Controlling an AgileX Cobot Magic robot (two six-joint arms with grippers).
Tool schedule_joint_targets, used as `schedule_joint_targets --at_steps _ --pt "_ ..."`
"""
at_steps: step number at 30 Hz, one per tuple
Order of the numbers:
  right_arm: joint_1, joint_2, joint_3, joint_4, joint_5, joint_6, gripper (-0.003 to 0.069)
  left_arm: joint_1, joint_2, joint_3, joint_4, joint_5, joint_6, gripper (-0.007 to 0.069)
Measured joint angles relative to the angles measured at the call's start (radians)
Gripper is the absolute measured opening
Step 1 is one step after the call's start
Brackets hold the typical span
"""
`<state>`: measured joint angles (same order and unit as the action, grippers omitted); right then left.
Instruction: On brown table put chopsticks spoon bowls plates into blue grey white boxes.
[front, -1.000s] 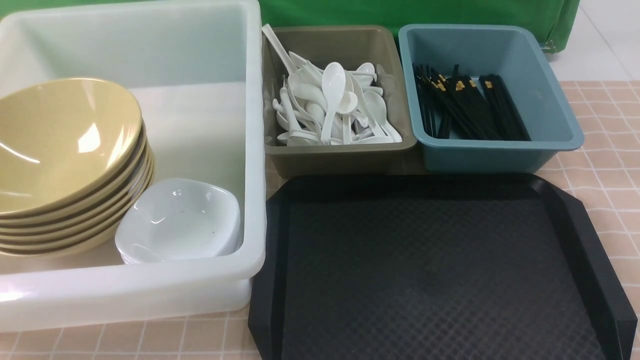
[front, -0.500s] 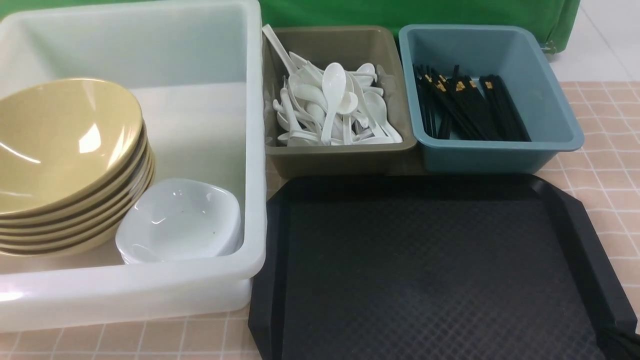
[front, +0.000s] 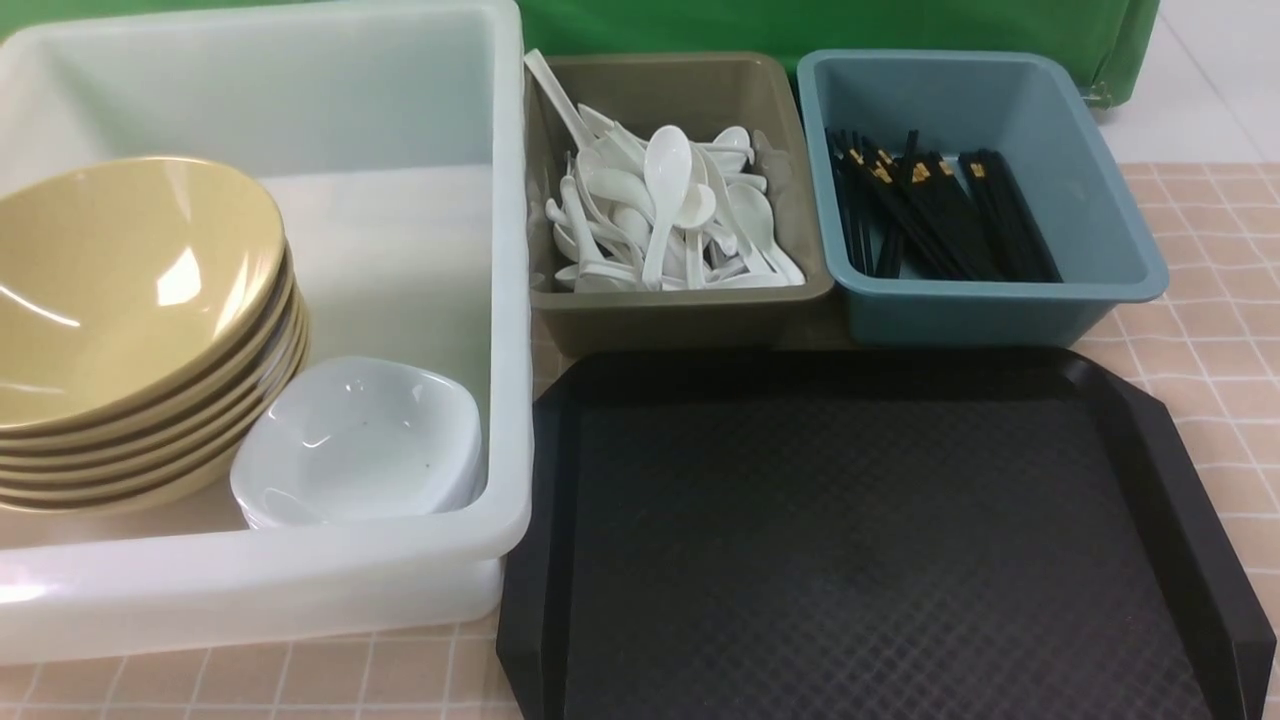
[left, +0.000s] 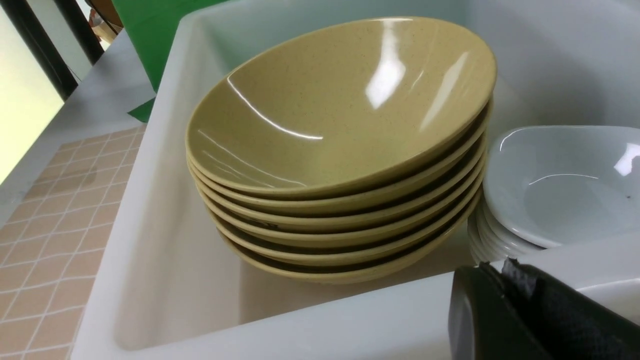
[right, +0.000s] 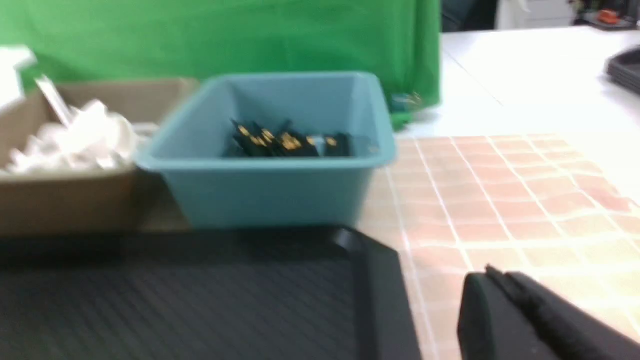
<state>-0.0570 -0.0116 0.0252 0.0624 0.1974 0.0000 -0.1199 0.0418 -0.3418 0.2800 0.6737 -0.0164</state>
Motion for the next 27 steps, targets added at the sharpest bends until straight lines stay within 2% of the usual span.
schedule_joint_targets --at_steps 4,11,27 --pt "-0.001 0.000 0.002 0.000 0.114 -0.024 0.0038 0.000 -0.001 0.000 -0.001 0.001 0.000 0.0005" --pt "-0.002 0.000 0.001 0.000 0.123 -0.107 0.0040 0.000 -0.001 0.000 -0.009 0.001 0.000 0.0005" --pt "-0.002 0.000 0.001 0.000 0.126 -0.109 0.0048 0.000 -0.001 0.000 -0.012 0.001 0.000 0.0005"
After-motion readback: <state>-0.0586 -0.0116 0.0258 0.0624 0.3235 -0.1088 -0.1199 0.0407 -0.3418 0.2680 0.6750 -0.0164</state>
